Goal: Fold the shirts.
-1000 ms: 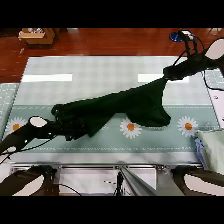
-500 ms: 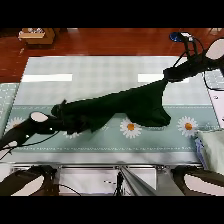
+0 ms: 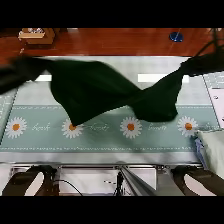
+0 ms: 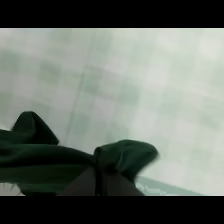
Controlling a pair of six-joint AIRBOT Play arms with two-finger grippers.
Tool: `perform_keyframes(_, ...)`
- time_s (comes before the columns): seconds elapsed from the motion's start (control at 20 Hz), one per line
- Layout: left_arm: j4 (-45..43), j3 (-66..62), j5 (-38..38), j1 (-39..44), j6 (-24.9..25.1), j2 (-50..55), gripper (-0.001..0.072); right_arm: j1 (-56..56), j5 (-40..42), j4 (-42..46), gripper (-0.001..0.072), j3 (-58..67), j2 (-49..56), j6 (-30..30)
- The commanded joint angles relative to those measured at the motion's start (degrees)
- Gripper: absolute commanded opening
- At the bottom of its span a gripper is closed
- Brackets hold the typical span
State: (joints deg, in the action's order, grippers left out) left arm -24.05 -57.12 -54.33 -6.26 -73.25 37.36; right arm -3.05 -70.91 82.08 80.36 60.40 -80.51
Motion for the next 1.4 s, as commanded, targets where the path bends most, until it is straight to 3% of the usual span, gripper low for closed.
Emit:
perform_keyframes(0.0, -0.4, -8.6, -2.6, -11.1, -1.8, -5.7, 0.0021, 0.0, 3.4, 0.8, 0.0026, 0.3, -11.3, -0.5)
perform_keyframes(0.25, -8.0, -13.7, -17.1, -21.4, -2.1, -6.7, 0.0022, 0.0, 5.7, 4.0, 0.0026, 6.1, -23.4, -1.4)
perform_keyframes(0.6, -12.5, -21.4, -21.9, -21.2, -3.1, -8.1, 0.0022, 0.0, 4.3, 7.0, 0.0026, 20.9, -25.2, -4.0)
perform_keyframes(0.8, -28.9, -30.2, -29.6, -21.2, -5.1, -8.0, 0.0021, 0.0, 2.5, 7.2, 0.0026, 24.5, -25.2, -5.8)
perform_keyframes(0.9, -36.0, -29.8, -33.9, -20.3, -6.1, -8.0, 0.0021, 0.0, -2.1, 8.5, 0.0026, 24.7, -25.2, -5.8)
perform_keyframes(1.2, -38.1, -10.8, -35.9, -16.3, -5.4, -7.6, 0.0022, 0.0, -13.6, 10.8, 0.0026, 24.7, -22.1, -5.7)
perform_keyframes(1.35, -37.4, 3.3, -32.0, -14.4, -4.0, -6.7, 0.0022, 0.0, -18.8, 8.0, 0.0026, 24.7, -16.3, -5.7)
